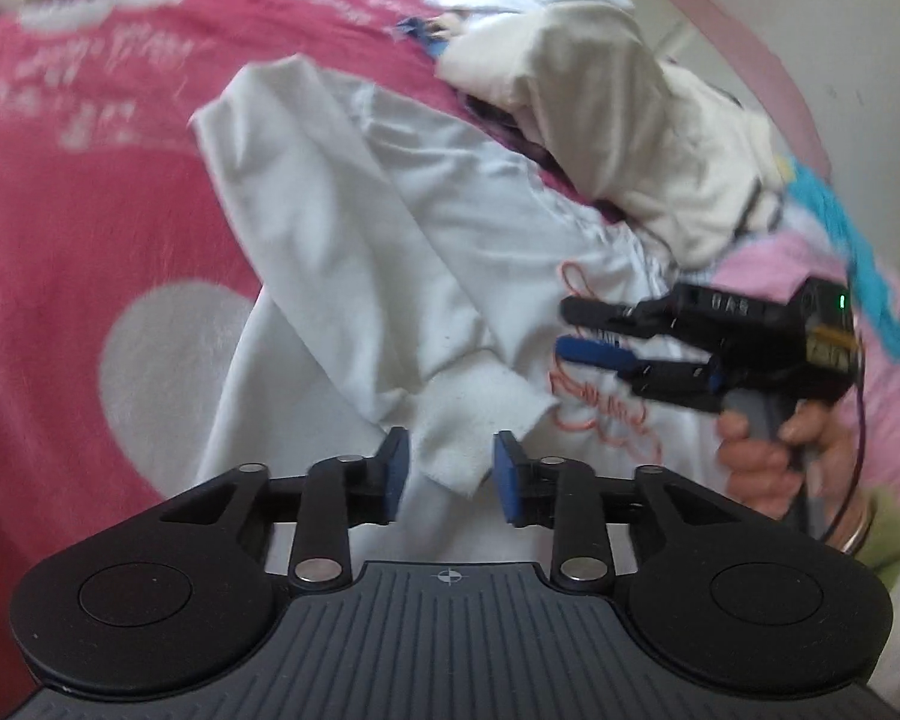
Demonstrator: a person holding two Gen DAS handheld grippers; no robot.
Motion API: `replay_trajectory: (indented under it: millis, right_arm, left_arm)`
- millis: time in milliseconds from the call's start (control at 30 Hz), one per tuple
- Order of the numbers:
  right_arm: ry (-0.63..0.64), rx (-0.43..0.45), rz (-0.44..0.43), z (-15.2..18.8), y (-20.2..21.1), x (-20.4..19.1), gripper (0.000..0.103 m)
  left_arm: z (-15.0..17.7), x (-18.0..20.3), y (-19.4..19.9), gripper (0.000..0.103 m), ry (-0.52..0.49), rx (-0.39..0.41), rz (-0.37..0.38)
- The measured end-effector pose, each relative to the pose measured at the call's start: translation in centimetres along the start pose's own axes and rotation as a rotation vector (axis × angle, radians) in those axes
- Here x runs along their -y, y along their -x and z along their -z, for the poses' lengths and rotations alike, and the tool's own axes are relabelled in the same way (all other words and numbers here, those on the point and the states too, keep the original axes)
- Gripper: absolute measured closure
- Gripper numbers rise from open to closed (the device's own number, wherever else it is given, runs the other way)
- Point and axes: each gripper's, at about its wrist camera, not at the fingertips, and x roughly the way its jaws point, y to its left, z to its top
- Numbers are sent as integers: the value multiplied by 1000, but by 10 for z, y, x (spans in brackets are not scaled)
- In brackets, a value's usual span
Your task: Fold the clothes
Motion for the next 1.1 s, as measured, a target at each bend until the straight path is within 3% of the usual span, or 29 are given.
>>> replay_trajectory:
  millis: [133, 333, 400, 433, 500, 533, 633, 833, 967, 1100]
  right_arm:
    - [5, -67, 80, 3, -19, -12, 58]
    - [11, -135, 72, 8, -33, -25, 59]
    - [40, -152, 85, 11, -37, -26, 69]
    - [56, -155, 94, 12, -37, -28, 81]
    - [62, -150, 96, 13, -32, -30, 92]
    - [56, -143, 90, 14, -28, -28, 98]
    - [38, -96, 72, 20, -6, -27, 99]
    - [74, 31, 60, 41, 65, -32, 99]
    - [76, 55, 101, 66, 107, -28, 99]
    - [23, 4, 116, 93, 113, -14, 99]
  left_arm:
    - [0, -12, -12, 69, 201, -30, 18]
    - [-5, -23, -30, 69, 274, -50, -9]
    - [-5, -21, -33, 71, 263, -47, -2]
    - [-6, -19, -33, 74, 253, -42, 3]
    - [-6, -15, -32, 94, 230, -32, 13]
    - [-7, -12, -31, 94, 209, -24, 17]
    - [-9, 4, -22, 96, 126, 9, 58]
    - [-8, 47, -6, 96, -56, 29, 220]
    - [13, 65, -10, 96, -100, -45, 293]
    - [39, 54, -13, 97, -39, -146, 274]
